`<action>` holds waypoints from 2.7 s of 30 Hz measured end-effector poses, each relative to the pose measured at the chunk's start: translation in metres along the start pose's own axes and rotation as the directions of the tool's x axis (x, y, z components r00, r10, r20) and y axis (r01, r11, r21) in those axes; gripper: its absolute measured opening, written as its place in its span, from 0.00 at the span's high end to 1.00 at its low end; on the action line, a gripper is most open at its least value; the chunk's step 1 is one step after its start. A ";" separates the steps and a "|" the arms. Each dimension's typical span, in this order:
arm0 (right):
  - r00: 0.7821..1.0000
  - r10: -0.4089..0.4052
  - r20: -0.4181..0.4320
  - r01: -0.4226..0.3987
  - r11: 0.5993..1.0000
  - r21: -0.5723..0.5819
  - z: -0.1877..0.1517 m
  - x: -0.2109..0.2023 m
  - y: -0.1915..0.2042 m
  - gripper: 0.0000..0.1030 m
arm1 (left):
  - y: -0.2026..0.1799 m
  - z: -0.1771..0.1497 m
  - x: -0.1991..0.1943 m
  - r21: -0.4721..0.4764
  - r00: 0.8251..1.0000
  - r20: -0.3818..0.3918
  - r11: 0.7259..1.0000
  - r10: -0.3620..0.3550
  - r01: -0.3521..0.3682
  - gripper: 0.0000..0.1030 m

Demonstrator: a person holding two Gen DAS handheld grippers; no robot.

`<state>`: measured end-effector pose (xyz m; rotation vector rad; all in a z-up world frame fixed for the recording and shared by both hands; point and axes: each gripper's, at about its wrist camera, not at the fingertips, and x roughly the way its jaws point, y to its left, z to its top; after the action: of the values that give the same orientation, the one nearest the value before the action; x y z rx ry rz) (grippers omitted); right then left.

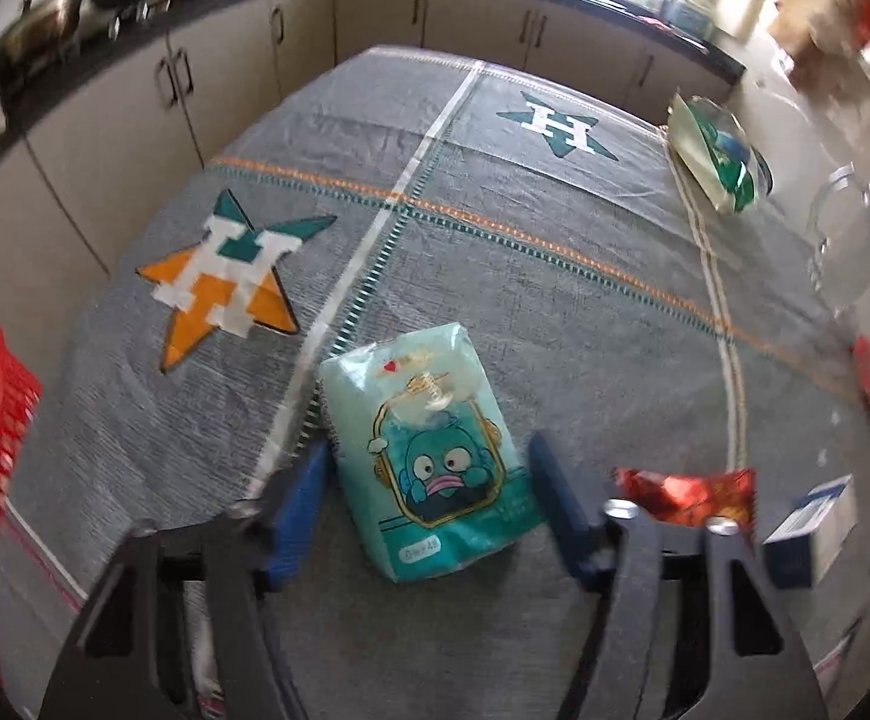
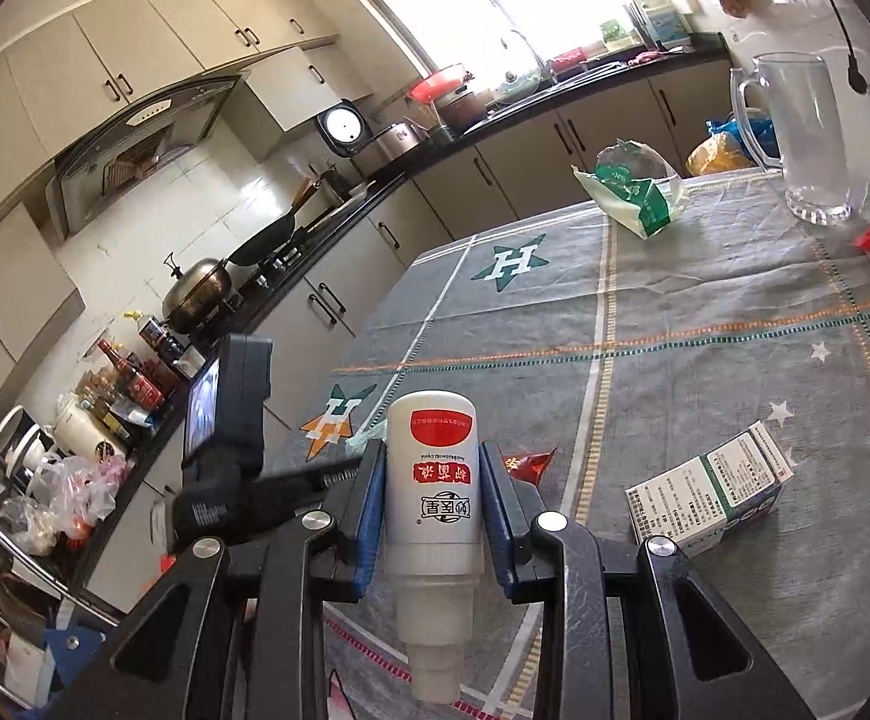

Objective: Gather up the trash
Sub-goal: 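Grasp the teal tissue pack with the left gripper while the right holds the bottle, then carry the tissue pack and bottle in both grippers over the basket, then open both grippers to drop the tissue pack and bottle into the basket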

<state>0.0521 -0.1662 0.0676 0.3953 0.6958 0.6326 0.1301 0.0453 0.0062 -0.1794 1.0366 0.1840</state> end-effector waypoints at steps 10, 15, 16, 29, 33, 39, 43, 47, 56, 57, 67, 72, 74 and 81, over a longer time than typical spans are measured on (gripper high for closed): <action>1.000 -0.001 -0.029 0.000 0.999 -0.043 -0.005 0.010 0.011 0.68 | 0.046 -0.055 -0.038 0.059 0.980 0.147 0.991 -0.131 0.123 0.69; 0.998 -0.021 -0.062 0.015 0.994 -0.105 -0.015 0.024 0.023 0.68 | 0.047 -0.067 -0.051 0.066 0.962 0.232 0.989 -0.145 0.133 0.69; 0.997 -0.025 -0.071 0.016 0.993 -0.115 -0.017 0.027 0.024 0.68 | 0.046 -0.068 -0.052 0.071 0.959 0.241 0.988 -0.148 0.135 0.69; 0.995 -0.056 -0.088 0.045 0.991 -0.127 -0.020 0.039 0.019 0.68 | 0.043 -0.070 -0.058 0.077 0.947 0.281 0.987 -0.157 0.141 0.69; 0.994 -0.061 -0.092 0.049 0.991 -0.128 -0.021 0.041 0.018 0.68 | 0.043 -0.072 -0.061 0.086 0.944 0.294 0.988 -0.148 0.128 0.69; 0.994 -0.057 -0.092 0.045 0.991 -0.129 -0.020 0.042 0.017 0.68 | 0.044 -0.076 -0.070 0.092 0.938 0.317 0.989 -0.141 0.118 0.69; 0.995 -0.050 -0.085 0.038 0.989 -0.141 -0.020 0.040 0.020 0.68 | 0.049 -0.077 -0.081 0.086 0.932 0.334 0.989 -0.142 0.120 0.69; 0.996 -0.036 -0.086 0.022 0.987 -0.157 -0.021 0.040 0.024 0.68 | 0.058 -0.080 -0.097 0.078 0.922 0.359 0.989 -0.143 0.123 0.69; 0.988 0.051 -0.147 -0.069 0.991 -0.119 -0.026 0.048 0.052 0.68 | 0.116 -0.086 -0.142 0.010 0.894 0.430 0.991 -0.124 0.133 0.69; 0.986 0.057 -0.155 -0.077 0.990 -0.121 -0.027 0.049 0.060 0.68 | 0.125 -0.087 -0.146 -0.004 0.892 0.437 0.991 -0.117 0.131 0.69; 0.952 0.176 -0.251 -0.220 0.962 -0.159 -0.039 0.090 0.153 0.68 | 0.242 -0.102 -0.168 -0.187 0.878 0.478 0.978 0.010 0.090 0.68; 0.926 0.218 -0.309 -0.278 0.947 -0.164 -0.046 0.127 0.202 0.68 | 0.308 -0.111 -0.165 -0.296 0.880 0.468 0.953 0.081 0.070 0.68; 0.914 0.231 -0.333 -0.299 0.939 -0.170 -0.049 0.141 0.220 0.68 | 0.326 -0.113 -0.162 -0.322 0.882 0.462 0.945 0.098 0.064 0.68; 0.893 0.233 -0.384 -0.327 0.924 -0.200 -0.062 0.193 0.277 0.68 | 0.362 -0.116 -0.138 -0.372 0.899 0.422 0.926 0.114 0.058 0.68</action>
<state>0.0124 0.1749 0.0814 0.1357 0.8927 1.0793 -0.1205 0.3604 0.0458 -0.4523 0.5432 0.4324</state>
